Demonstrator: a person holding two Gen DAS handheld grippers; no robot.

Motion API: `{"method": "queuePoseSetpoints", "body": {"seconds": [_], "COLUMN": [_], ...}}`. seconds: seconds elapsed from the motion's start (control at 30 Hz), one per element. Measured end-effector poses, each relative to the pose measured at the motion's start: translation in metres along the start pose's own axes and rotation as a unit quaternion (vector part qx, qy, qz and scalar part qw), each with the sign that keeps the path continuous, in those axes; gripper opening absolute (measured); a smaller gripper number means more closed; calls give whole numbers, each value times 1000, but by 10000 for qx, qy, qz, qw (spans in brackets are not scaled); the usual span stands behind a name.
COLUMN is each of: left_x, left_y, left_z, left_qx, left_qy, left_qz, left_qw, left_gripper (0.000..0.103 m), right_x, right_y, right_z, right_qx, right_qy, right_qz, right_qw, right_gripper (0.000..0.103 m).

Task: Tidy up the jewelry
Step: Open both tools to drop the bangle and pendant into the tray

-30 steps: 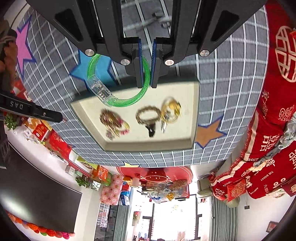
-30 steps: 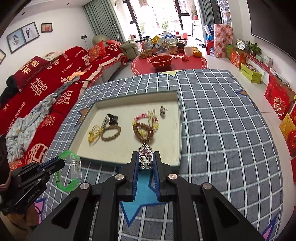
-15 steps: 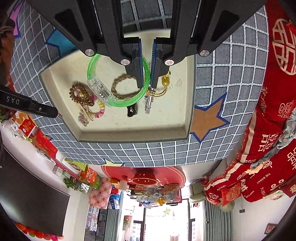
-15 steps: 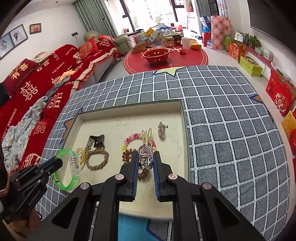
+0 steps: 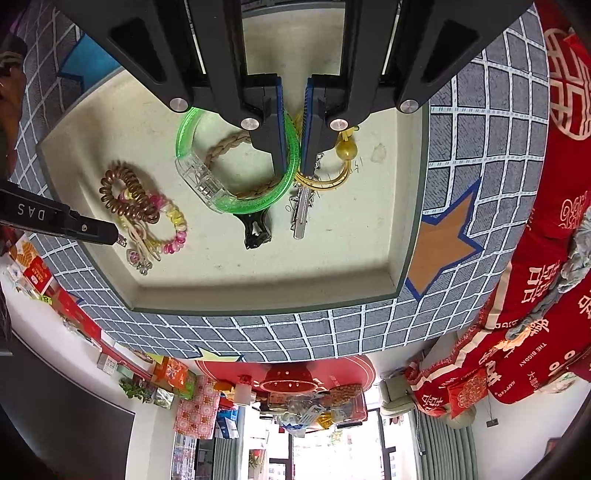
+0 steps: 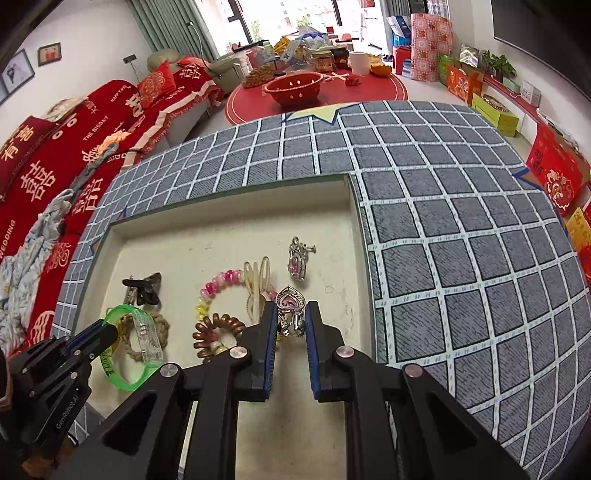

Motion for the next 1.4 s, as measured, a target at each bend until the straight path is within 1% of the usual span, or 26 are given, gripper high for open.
{"method": "queuePoseSetpoints", "body": {"seconds": [0.23,0.43,0.47,0.53,0.57,0.6,0.67,0.73,0.83,1.1,1.13,1.17,1.2,1.23,1.27,1.3,1.4], "left_x": [3,4,4,5,5,5,6,7,8,10,10,10,10,9,8,9,13], "left_y": [-3,-2,-1,1,1,2,5,10,18,30,31,32,32,35,38,44,47], "left_z": [2,1,1,0,0,-1,-1,-2,-3,-8,-9,-10,-10,-10,-12,-13,-15], "left_qx": [-50,-65,-58,-44,-38,-32,-2,52,144,306,311,316,319,381,490,666,644], "left_qy": [-189,-252,-265,-287,-291,-289,-289,-316,-344,-342,-336,-332,-330,-306,-288,-299,-362], "left_qz": [-189,-276,-297,-334,-345,-355,-382,-427,-464,-469,-464,-478,-496,-558,-602,-638,-576], "left_qw": [9996,9993,9992,9990,9990,9989,9989,9986,9982,9978,9979,9978,9977,9972,9966,9953,9956], "left_gripper": [21,21,21,21,21,21,21,21,21,21,22,33,52,97,103,103,103], "right_x": [2,2,2,0,-1,-2,-5,-7,-8,-7,-7,-7,-7,-6,-6,-5,-4], "right_y": [-7,-7,-8,-6,-4,-3,3,8,15,35,37,39,40,42,43,44,45], "right_z": [4,3,3,2,1,0,-1,-1,-1,1,1,1,1,1,2,2,3], "right_qx": [-112,-168,-185,-191,-167,-134,-65,-30,-3,131,144,148,154,166,177,179,173], "right_qy": [-77,-89,-87,-69,-66,-71,-98,-121,-188,-315,-326,-337,-347,-357,-362,-366,-366], "right_qz": [-6,-23,-43,-119,-153,-197,-286,-360,-459,-597,-607,-616,-624,-624,-617,-617,-603], "right_qw": [9999,9998,9998,9997,9997,9997,9995,9993,9988,9976,9975,9974,9973,9973,9973,9973,9974], "right_gripper": [17,18,20,33,48,55,58,58,64,64,66,70,71,71,71,71,71]}}
Point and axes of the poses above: each gripper's, at about its wrist camera, not at the fingertips, and y roughly against the way its jaws point, x to its right, z to its underside, the point moved 6 cm from there along -y, roughly the way its jaws point, and after that the axes turned 13 degrees about z, right-handed, at the moved point
